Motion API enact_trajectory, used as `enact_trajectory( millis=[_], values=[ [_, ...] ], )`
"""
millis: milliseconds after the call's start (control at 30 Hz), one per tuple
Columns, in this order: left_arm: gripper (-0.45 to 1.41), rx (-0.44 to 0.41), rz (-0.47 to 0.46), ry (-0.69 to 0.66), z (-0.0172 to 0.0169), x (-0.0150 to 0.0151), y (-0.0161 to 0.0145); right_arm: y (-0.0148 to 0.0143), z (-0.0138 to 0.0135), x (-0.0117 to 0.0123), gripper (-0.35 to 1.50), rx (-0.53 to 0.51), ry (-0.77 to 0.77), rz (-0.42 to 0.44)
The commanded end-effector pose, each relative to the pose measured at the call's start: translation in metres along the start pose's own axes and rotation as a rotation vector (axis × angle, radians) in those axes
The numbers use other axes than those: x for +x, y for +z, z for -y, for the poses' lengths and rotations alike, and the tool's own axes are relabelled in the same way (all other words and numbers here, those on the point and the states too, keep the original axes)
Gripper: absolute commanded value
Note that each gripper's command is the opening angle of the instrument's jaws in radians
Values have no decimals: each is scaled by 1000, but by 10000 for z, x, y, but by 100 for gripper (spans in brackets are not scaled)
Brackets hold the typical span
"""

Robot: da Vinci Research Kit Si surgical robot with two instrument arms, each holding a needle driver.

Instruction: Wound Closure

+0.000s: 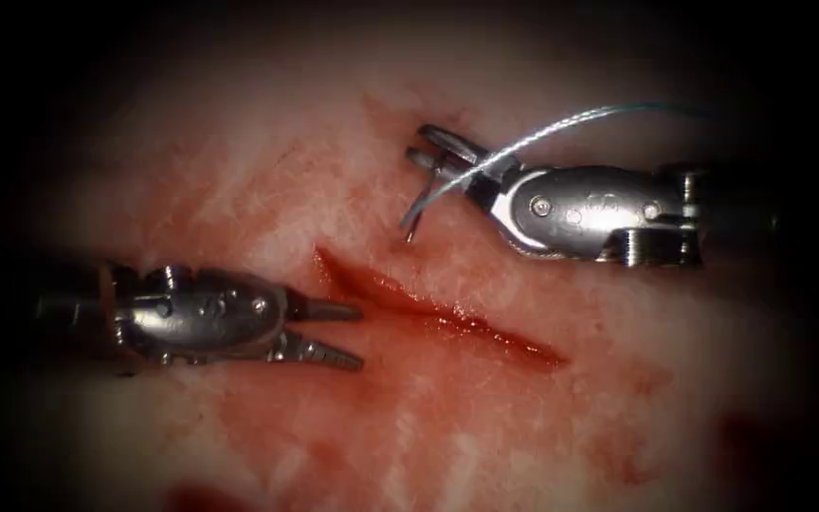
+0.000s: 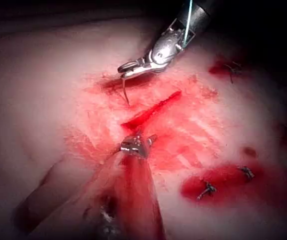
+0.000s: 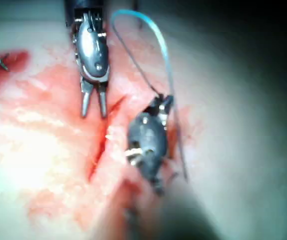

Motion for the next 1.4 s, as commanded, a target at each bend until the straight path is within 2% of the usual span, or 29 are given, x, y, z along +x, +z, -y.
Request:
enact_trajectory(
  millis=[33, 567, 1033, 1233, 1400],
  values=[
    [10, -3, 1, -2, -3, -6, 9, 7, 6, -3, -35, 2, 16, 1],
    [8, -1, 1, -2, -3, -6, 12, 10, 4, -3, -35, -12, 166, 43],
    [7, 0, 1, -1, -4, -6, 12, 3, -15, -1, -35, -80, 98, 26],
    [7, 0, 1, -1, -4, -7, 13, 6, -13, -1, -35, -32, 287, 65],
    [7, 0, 1, 0, -4, -7, 12, 11, -7, -6, -35, 7, 384, 99]
  ],
)
